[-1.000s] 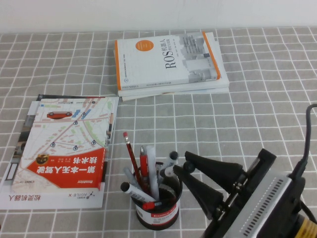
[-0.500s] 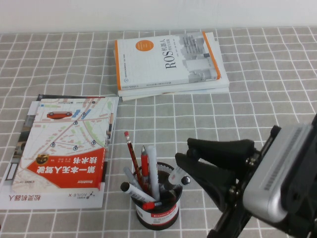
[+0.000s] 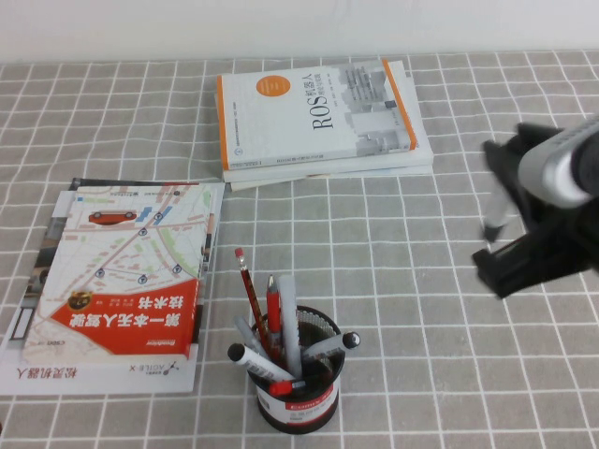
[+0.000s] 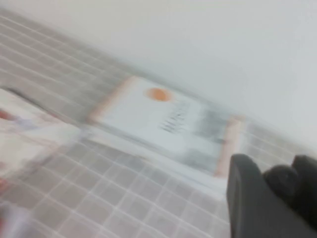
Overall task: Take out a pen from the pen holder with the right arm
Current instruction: 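Take a marker out of the pen holder and lay it on the table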
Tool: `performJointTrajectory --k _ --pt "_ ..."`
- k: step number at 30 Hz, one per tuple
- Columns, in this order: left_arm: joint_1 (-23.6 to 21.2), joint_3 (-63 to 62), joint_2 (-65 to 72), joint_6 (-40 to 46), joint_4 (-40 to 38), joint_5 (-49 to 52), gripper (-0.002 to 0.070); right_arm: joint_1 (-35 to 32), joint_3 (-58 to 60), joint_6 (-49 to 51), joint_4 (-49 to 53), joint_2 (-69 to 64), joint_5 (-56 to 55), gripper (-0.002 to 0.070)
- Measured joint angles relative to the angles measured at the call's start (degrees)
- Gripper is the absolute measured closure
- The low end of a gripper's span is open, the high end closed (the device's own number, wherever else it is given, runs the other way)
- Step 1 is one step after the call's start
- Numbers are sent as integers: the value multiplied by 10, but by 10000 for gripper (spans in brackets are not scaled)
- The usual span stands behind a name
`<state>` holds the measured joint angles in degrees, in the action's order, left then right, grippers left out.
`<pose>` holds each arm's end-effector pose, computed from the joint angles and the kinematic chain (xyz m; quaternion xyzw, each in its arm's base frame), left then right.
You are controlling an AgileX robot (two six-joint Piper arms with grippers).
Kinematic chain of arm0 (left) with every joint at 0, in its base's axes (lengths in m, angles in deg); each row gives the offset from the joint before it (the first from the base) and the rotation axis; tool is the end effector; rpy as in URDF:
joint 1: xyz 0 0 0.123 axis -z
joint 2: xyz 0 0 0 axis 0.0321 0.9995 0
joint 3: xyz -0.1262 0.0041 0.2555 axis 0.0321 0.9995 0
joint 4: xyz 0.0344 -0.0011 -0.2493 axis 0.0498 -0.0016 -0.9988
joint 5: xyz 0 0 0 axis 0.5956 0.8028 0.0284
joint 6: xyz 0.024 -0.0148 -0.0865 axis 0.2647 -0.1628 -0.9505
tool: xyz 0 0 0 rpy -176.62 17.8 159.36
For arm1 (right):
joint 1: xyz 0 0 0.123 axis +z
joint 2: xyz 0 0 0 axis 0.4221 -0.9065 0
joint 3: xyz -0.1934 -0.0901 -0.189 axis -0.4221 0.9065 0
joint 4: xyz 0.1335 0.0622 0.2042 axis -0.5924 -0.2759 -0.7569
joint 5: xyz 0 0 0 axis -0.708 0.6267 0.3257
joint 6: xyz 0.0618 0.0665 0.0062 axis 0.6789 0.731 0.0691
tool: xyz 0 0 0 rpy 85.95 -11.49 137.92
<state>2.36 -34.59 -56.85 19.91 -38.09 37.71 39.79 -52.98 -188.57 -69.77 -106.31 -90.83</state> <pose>0.0517 -0.0058 0.1700 0.0442 0.8062 -0.0244 0.5895 0.1382 0.1529 0.3696 -0.2270 0.7288 0.0636 0.6428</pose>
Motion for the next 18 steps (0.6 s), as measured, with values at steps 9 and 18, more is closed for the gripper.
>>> performJointTrajectory --k 9,18 --pt "0 0 0 0 0 0 678 0 -12 -54 -1 -1 35 557" --pt "0 0 0 0 0 0 678 -2 23 71 28 -3 63 557"
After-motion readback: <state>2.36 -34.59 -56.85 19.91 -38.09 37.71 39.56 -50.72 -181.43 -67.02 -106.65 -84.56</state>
